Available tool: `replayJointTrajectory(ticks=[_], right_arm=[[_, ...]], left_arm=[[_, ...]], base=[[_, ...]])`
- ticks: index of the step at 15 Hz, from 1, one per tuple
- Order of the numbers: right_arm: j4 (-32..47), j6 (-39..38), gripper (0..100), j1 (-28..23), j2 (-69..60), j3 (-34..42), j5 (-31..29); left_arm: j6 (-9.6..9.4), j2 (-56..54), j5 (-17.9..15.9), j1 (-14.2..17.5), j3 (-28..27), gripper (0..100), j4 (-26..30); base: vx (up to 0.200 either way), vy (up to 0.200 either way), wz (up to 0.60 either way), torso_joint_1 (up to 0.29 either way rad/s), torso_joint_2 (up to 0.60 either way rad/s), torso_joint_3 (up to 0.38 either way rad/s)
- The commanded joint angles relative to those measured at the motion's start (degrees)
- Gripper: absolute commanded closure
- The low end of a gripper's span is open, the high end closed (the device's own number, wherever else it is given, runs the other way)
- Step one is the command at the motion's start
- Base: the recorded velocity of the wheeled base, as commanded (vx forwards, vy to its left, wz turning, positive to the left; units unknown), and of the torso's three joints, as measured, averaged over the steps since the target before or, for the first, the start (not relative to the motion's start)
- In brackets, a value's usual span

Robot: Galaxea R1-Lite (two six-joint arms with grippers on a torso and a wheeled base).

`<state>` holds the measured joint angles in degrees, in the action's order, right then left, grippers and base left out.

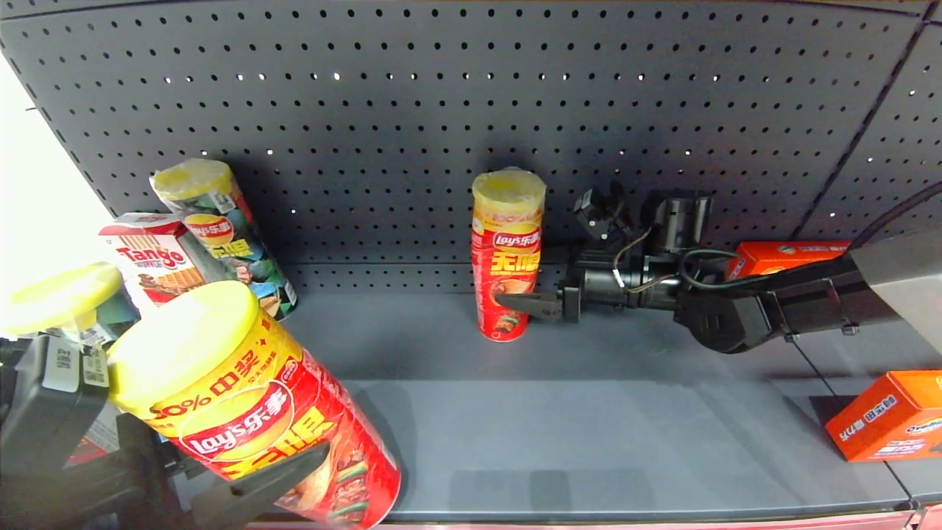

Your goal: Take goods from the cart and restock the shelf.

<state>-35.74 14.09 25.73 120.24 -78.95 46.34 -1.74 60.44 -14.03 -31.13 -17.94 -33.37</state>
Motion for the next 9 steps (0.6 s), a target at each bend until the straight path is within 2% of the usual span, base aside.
replayJointTrajectory(ticks=[1,6,7,9], right_arm=[[0.0,-0.1,0,0.6,1.8,-1.6,0.0],[0.0,-0.3,0,1.8,4.0,-4.1,0.1],[-1.2,-0.2,100,2.0,4.9,-5.1,0.3],[-1.3,-0.4,100,2.4,4.6,-5.1,0.0]], left_arm=[[-0.01,0.1,0.1,0.4,0.1,100,0.0],[-0.01,-0.1,0.1,0.5,1.1,100,-0.1],[-0.01,-0.1,0.1,0.5,1.0,100,-0.1],[0.07,-0.2,0.1,0.5,1.1,100,-0.1]], base=[[0.000,0.000,0.00,0.000,0.00,0.000],[0.000,0.000,0.00,0.000,0.00,0.000],[0.000,0.000,0.00,0.000,0.00,0.000],[0.000,0.000,0.00,0.000,0.00,0.000]])
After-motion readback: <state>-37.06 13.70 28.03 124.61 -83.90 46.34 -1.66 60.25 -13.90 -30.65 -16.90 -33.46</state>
